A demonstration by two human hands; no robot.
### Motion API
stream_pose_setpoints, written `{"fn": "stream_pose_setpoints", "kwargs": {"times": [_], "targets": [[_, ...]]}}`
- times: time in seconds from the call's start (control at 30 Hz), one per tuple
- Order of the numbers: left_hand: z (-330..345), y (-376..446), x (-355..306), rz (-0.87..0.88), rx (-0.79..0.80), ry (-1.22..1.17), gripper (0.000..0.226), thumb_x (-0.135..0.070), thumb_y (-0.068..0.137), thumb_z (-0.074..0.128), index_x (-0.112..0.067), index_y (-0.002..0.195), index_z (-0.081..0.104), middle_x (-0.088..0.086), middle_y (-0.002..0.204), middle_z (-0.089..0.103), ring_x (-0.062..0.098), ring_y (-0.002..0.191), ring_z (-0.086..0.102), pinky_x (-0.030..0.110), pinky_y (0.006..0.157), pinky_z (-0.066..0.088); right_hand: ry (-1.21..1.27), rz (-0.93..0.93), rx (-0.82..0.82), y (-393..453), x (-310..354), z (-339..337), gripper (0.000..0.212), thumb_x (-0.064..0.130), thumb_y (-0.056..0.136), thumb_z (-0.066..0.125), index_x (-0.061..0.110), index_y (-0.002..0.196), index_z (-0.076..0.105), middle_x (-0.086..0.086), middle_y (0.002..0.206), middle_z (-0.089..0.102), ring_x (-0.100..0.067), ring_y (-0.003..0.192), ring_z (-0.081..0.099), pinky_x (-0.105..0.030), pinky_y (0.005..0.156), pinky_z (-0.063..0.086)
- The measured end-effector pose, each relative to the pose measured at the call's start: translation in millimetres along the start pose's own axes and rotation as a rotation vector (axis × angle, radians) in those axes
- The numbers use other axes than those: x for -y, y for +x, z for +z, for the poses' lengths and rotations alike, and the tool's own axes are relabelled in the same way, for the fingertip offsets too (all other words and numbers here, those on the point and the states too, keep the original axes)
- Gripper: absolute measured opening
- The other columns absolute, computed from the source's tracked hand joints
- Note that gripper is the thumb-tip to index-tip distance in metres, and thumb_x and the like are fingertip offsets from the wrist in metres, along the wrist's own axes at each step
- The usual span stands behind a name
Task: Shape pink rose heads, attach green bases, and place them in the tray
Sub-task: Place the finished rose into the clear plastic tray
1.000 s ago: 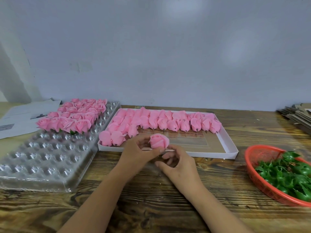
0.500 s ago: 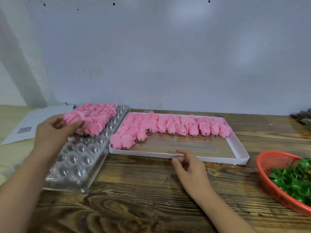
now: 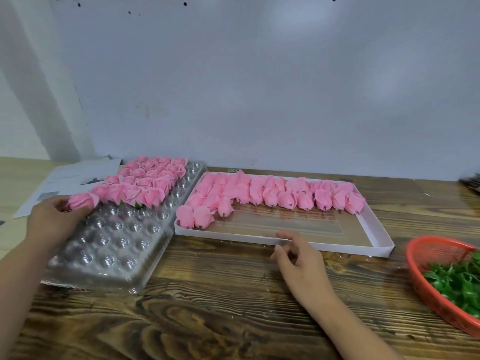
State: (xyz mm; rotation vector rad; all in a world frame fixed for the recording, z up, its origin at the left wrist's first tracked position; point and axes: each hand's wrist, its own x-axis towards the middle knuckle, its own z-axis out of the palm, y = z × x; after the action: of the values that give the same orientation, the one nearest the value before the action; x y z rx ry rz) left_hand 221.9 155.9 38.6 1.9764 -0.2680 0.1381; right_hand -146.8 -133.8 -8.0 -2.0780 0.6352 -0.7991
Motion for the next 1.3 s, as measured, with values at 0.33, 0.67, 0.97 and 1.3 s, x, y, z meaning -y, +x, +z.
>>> {"fn": "stream_pose_setpoints", "kwargs": {"times": [0.33,0.67,0.97,1.3], "targets": [[10.0,24.2,12.5,-0.014,0.013,0.031,0.038,-0.029,0.076,0.088,-0.017,0.109,0.073,0.013,0.101,0.075,0.033,0.088,0.070,0.054,0.091,0.057,-0.005,0.014,0.023,0.0,1.5,-0.7,0.035,0.020,0.100,0.056,0.054,0.105,0.047,0.025,0.085,0.069,-0.001,0.077,0.064,-0.006,0.067,0.044],[-2.0,17.1,12.7,-0.062,0.057,0.162,0.054,-0.060,0.071,0.082,-0.019,0.104,0.071,0.011,0.089,0.075,0.037,0.079,0.072,0.061,0.082,0.058,-0.006,0.005,0.021,-1.1,-1.3,0.5,0.036,0.019,0.099,0.055,0.054,0.108,0.048,0.022,0.084,0.069,-0.005,0.075,0.065,-0.010,0.067,0.047],[-10.3,7.4,15.2,-0.062,0.027,0.148,0.045,-0.057,0.067,0.086,-0.029,0.097,0.068,0.007,0.094,0.074,0.037,0.080,0.072,0.061,0.080,0.059,-0.012,0.011,0.028,-1.0,-0.9,-0.6,0.031,0.019,0.100,0.055,0.045,0.116,0.049,0.024,0.084,0.069,-0.003,0.074,0.064,-0.009,0.067,0.046],[-1.5,9.6,4.2,-0.036,0.031,0.259,0.036,-0.041,0.081,0.084,-0.014,0.101,0.069,0.015,0.089,0.071,0.039,0.079,0.068,0.059,0.079,0.058,0.000,0.022,0.039,-2.1,1.7,-1.8,0.032,0.019,0.101,0.054,0.046,0.115,0.048,0.025,0.086,0.069,-0.002,0.073,0.064,-0.009,0.065,0.045]]}}
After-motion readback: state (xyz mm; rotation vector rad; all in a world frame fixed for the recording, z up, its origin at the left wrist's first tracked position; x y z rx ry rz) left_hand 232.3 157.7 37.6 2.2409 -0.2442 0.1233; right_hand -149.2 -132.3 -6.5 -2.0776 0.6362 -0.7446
